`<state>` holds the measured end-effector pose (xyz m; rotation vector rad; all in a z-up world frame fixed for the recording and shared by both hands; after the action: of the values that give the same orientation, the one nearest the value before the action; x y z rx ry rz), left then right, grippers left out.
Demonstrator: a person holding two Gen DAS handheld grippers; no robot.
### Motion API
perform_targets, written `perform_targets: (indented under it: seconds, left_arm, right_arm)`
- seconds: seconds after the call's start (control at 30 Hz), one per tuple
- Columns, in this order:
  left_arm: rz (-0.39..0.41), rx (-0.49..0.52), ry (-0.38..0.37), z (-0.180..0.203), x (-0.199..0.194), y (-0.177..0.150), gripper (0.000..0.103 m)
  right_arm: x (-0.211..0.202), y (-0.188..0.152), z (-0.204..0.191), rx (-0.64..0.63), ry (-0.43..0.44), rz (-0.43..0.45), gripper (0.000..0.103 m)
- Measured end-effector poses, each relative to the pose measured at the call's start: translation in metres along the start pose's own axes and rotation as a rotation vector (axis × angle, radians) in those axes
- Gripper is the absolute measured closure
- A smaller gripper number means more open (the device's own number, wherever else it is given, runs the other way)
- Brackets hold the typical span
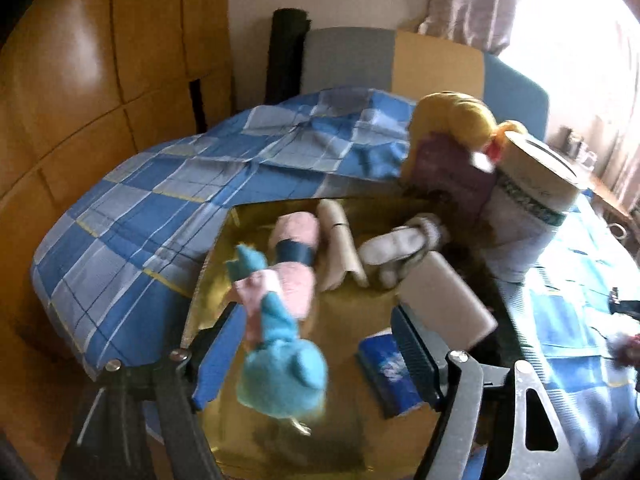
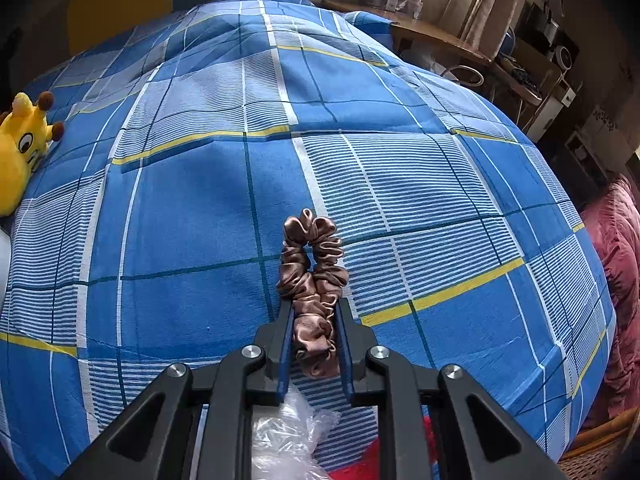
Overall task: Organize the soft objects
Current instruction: 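Carry the blue plush into the gold tray and open the left gripper, then carry the brown scrunchie into the gold tray and open the right gripper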
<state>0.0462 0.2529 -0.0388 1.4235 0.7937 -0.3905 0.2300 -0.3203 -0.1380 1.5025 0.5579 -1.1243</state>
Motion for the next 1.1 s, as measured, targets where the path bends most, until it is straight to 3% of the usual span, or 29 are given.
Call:
perform_targets:
  seconds: [0.27, 0.5, 0.6, 0.73, 0.87, 1.1]
  left_arm:
    - [0.011, 0.048, -0.050, 0.030, -0.012, -0.001, 0.024]
    - [-0.004, 0.082, -0.073, 0.047, -0.012, -0.007, 0.024]
    - [-0.008, 0.094, -0.082, 0.054, -0.011, -0.008, 0.024]
    - [-0.014, 0.102, -0.110, 0.063, -0.010, -0.012, 0.024]
    - [-0.012, 0.115, -0.142, 0.072, -0.010, -0.014, 0.024]
    - [-0.021, 0.107, -0.168, 0.074, -0.004, -0.018, 0.024]
  right_arm:
    - [-0.010, 0.002, -0.023, -0.062, 0.074, 0.030, 0.085]
    - [-0.037, -0.009, -0.081, -0.211, 0.321, 0.060, 0.085]
    - [-0.038, -0.027, -0.107, -0.312, 0.364, 0.023, 0.085]
    - [-0.032, -0.045, -0.123, -0.409, 0.330, -0.009, 0.085]
    - [-0.031, -0.045, -0.123, -0.393, 0.322, -0.013, 0.086]
    - [-0.035, -0.052, -0.131, -0.417, 0.164, 0.029, 0.086]
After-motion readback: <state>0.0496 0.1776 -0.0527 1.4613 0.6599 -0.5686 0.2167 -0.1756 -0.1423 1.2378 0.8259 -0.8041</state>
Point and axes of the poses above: each gripper's, at about its wrist camera, not at the fingertips, and x roughly the way its jaws point, z to its right, y to its top, the point moved 8 cm from there along x, roughly the way its jaws point, and after that the axes turned 5 degrees about x, right-handed, at the moved point
